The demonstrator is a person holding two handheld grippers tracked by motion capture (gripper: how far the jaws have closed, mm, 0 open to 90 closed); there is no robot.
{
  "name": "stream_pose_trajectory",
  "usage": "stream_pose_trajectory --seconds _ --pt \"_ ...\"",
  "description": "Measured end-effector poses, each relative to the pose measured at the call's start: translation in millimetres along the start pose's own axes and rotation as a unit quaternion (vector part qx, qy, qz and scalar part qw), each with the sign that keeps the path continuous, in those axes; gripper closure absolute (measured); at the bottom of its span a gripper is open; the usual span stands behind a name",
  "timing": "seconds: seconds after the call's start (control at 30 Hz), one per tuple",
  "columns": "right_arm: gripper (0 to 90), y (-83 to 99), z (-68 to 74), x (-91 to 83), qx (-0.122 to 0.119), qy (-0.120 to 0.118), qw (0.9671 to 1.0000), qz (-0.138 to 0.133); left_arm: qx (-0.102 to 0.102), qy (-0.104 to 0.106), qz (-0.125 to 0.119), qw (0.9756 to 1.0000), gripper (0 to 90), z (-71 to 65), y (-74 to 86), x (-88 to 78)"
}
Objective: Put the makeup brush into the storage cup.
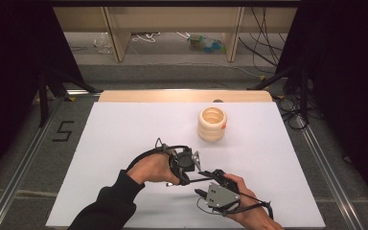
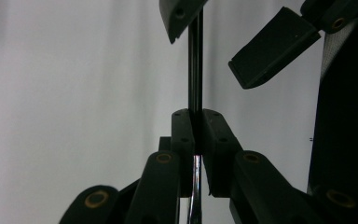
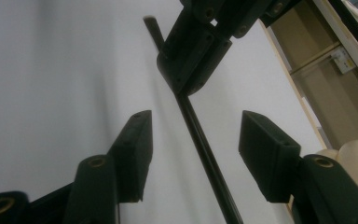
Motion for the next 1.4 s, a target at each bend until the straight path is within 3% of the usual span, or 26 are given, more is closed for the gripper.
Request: stream_pose_trajectory --seconds 0.03,0.1,0.13,0.17,0.3,0.4,0.47,0.57,0.73,0.8,0.93,0.97,1.03,1.13,1.17,1.2,1.37,1.4 --pt "48.6 -0.5 0.8 1.9 -0.017 -0.002 0.9998 0.006 0.0 0.001 0.001 1.0 83.6 -0.5 0.1 0.0" --pt "51.2 0.5 0.7 1.7 -0.019 0.001 0.9997 0.014 -0.001 0.0 0.001 1.0 83.6 -0.7 -0.1 -0.2" --pt "53.5 0.9 -1.1 3.0 -0.043 0.001 0.9989 0.02 0.0 -0.001 0.002 1.0 83.6 -0.7 0.0 -0.3" --pt "54.7 0.6 -0.9 3.8 -0.05 -0.002 0.9985 0.021 -0.001 0.0 0.002 1.0 83.6 -0.9 0.0 0.1" --pt "57.2 0.0 0.8 6.2 -0.053 0.0 0.9983 0.024 0.0 0.0 0.004 1.0 83.6 -1.6 0.0 0.0" --pt "59.9 0.7 -1.3 6.3 -0.077 0.005 0.9964 0.035 -0.001 -0.001 0.005 1.0 83.6 -1.6 0.1 -0.8" --pt "61.7 2.1 2.1 7.0 -0.063 0.003 0.997 0.044 -0.001 -0.001 0.004 1.0 83.6 -2.0 0.0 -1.6" --pt "63.5 1.1 2.5 9.4 -0.077 0.003 0.9959 0.046 0.002 -0.002 0.003 1.0 83.6 -2.0 -0.2 -2.5" --pt "65.9 1.5 3.4 9.7 -0.074 0.005 0.9959 0.052 0.003 -0.002 0.005 1.0 83.6 -2.5 -0.2 -2.4" --pt "67.4 -0.8 0.2 10.5 -0.094 0.008 0.9944 0.047 0.004 -0.001 0.006 1.0 83.6 -2.7 0.0 -2.5" --pt "69.3 1.0 4.1 10.7 -0.08 0.004 0.9953 0.054 0.005 0.001 0.007 1.0 83.6 -4.2 0.0 -2.4" --pt "70.4 -0.3 3.4 11.5 -0.096 0.003 0.9939 0.053 0.005 0.001 0.007 1.0 83.7 -4.3 -0.4 -2.7" --pt "70.7 0.3 5.1 11.3 -0.087 0.003 0.9946 0.056 0.006 0.002 0.008 0.9999 83.6 -4.8 -0.3 -2.8" --pt "71.6 -1.3 4.5 13.1 -0.108 -0.002 0.9927 0.054 0.007 0.002 0.009 0.9999 83.6 -5.1 -0.1 -2.8" --pt "71.6 -1.3 4.5 13.1 -0.108 -0.002 0.9927 0.054 0.006 0.002 0.008 0.9999 83.6 -5.1 -0.3 -2.8" --pt "72.2 0.0 5.8 12.4 -0.092 0.002 0.994 0.058 0.007 0.003 0.008 0.9999 83.6 -5.2 -0.2 -2.8" --pt "73.8 -2.2 4.3 13.0 -0.11 0.001 0.9925 0.054 0.008 0.003 0.008 0.9999 83.6 -4.9 0.1 -2.5" --pt "74.4 -0.5 6.0 12.5 -0.099 0.002 0.9933 0.061 0.006 0.005 0.008 0.9999 83.6 -5.6 0.3 -2.5"
Point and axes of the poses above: each handheld gripper's, and its own axes: x roughly forward along the jaws, y roughly out of its underside, z roughly to its left, the point moved 9 cm from there along x, roughly forward along the jaws, and after that the axes turned 4 degrees about -y, right-handed, at the moved point
